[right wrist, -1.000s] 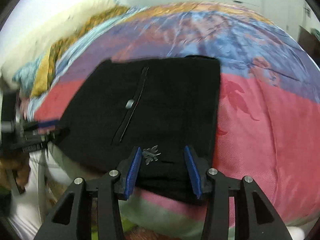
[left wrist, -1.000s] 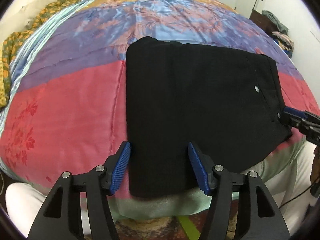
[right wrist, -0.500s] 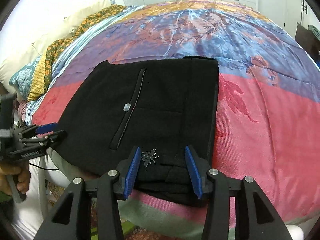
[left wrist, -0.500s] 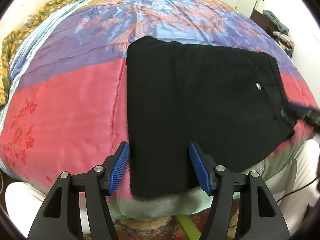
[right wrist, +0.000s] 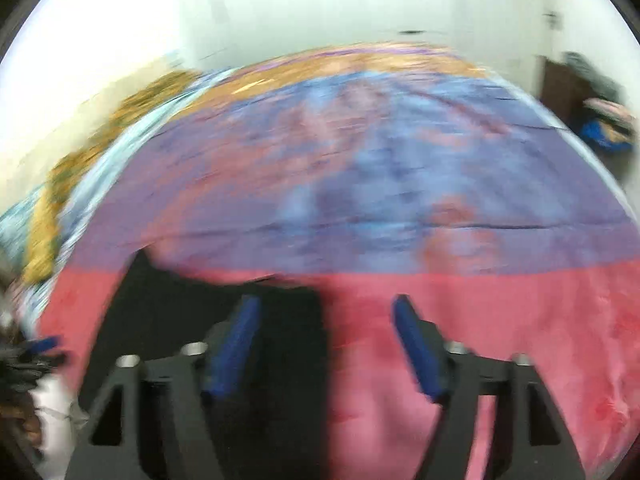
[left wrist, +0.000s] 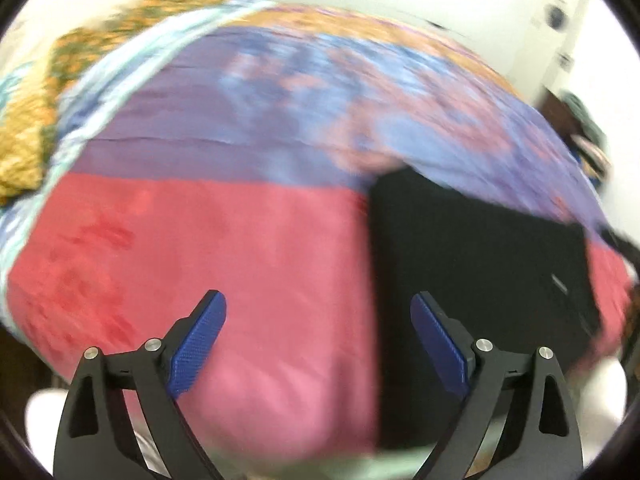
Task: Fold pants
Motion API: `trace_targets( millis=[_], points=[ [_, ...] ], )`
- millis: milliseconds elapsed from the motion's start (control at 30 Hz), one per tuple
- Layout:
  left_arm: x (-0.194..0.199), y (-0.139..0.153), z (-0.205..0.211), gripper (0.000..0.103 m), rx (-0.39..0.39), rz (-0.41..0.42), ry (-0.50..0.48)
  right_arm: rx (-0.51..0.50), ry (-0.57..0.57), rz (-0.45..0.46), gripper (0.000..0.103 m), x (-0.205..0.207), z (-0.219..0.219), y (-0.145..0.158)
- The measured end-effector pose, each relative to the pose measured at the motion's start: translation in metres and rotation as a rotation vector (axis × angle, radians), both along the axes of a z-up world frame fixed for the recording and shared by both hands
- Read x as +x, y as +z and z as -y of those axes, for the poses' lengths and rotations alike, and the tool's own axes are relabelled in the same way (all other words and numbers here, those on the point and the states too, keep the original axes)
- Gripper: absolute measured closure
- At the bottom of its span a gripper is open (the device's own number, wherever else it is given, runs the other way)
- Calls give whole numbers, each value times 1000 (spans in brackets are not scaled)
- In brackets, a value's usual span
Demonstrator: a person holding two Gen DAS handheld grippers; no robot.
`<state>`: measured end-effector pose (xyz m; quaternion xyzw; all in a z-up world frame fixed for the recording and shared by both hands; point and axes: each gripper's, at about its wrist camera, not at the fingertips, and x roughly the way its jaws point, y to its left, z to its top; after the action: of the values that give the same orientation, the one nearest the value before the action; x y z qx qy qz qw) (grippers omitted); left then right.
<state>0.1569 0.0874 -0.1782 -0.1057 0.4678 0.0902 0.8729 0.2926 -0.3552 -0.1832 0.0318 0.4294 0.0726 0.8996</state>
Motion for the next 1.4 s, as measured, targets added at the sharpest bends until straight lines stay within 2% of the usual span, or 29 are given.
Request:
trace_targets(
  millis=[67,100,167,200,233,267,300,400,633,1400],
  points=[
    [15,-16,-29,9,35,4,66,-92,-101,-51,12,24,33,-25],
    [19,-22,-39,9,50,5,89,-112,-117,-78,12,32,40,-34],
    [21,-38,-58,9,84,5,143,-144,-160,-189,11,56,63,-70],
    [19,-44,-65,9,90,3,165,-147,-174,-230,2,61,69,-83],
    [16,-52,-73,9,84,2,187,-116,-190,-278,0,66,78,-101],
    [11,-58,-80,9,72,0,200,-84,-184,-246,0,65,82,-105],
    [8,-64,-86,9,60,-3,211,-79,-173,-195,0,61,83,-103],
    [-7,-80,-95,9,53,24,212,-101,-172,-161,0,56,78,-101],
    [-4,-85,-91,1,86,12,199,-108,-173,-169,0,57,73,-102],
    [-5,-85,-93,1,81,12,203,-110,-174,-169,0,57,73,-102]
  ],
)
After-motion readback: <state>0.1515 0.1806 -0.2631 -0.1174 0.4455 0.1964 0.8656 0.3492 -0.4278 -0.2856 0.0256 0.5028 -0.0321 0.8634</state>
